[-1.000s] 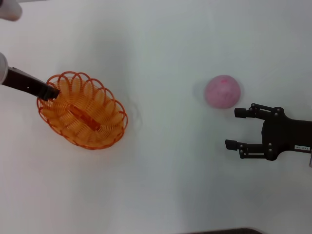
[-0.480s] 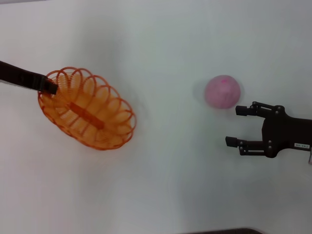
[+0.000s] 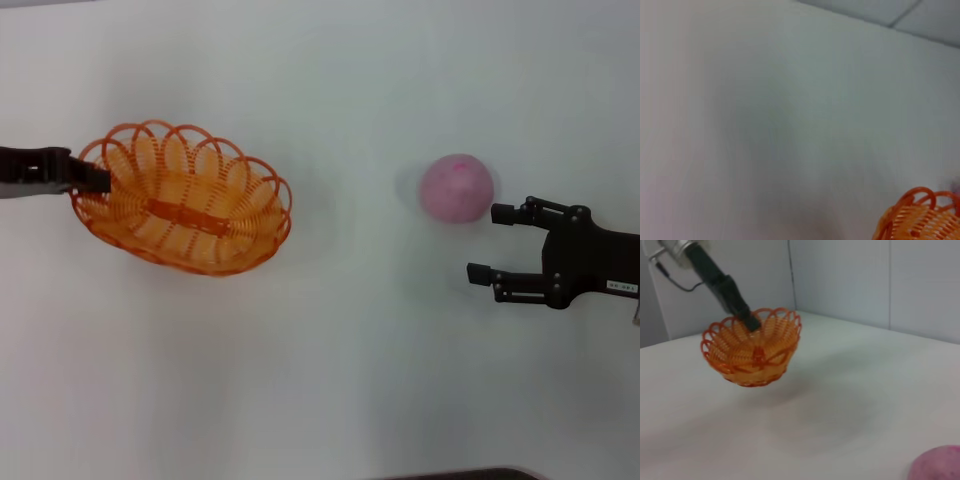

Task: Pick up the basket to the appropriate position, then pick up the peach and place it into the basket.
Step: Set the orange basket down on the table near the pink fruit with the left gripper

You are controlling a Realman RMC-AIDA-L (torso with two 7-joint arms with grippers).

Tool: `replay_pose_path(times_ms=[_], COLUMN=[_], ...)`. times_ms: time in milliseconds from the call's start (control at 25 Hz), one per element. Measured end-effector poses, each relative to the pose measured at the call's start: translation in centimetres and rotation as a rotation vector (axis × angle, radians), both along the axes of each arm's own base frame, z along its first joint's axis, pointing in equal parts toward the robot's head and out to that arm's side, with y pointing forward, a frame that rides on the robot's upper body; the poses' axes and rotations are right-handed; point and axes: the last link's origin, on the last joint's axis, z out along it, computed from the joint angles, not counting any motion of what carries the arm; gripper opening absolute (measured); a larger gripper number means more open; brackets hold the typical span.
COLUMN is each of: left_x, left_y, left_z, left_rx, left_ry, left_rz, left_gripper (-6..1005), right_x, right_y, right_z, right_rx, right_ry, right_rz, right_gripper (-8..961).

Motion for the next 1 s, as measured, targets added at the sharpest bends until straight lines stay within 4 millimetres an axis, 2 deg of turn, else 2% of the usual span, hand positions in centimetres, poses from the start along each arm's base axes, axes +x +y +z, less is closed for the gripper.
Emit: replay_pose_path(times_ms=[560, 840, 1000], left_x=[-4.7, -5.7, -6.2], left_y=[-2.6, -3.1, -3.2], left_z=[-2.1, -4.0, -4.1], left_rx=[0.205, 0.226, 0.265], left_ry=[-0.205, -0.192, -0.198], left_rz=[0.207, 0.228, 0.242], left_gripper=[72, 74, 75], right_x=[0.1, 0.4, 0.5], right_y=[0.0, -0.2, -0.2], right_z=[0.1, 0.2, 0.1], right_rx=[0.021, 0.031, 0.032], right_ry=[0.010, 0.007, 0.000], right_rz=[-0.015, -0.026, -0.034], right_gripper=[891, 891, 891])
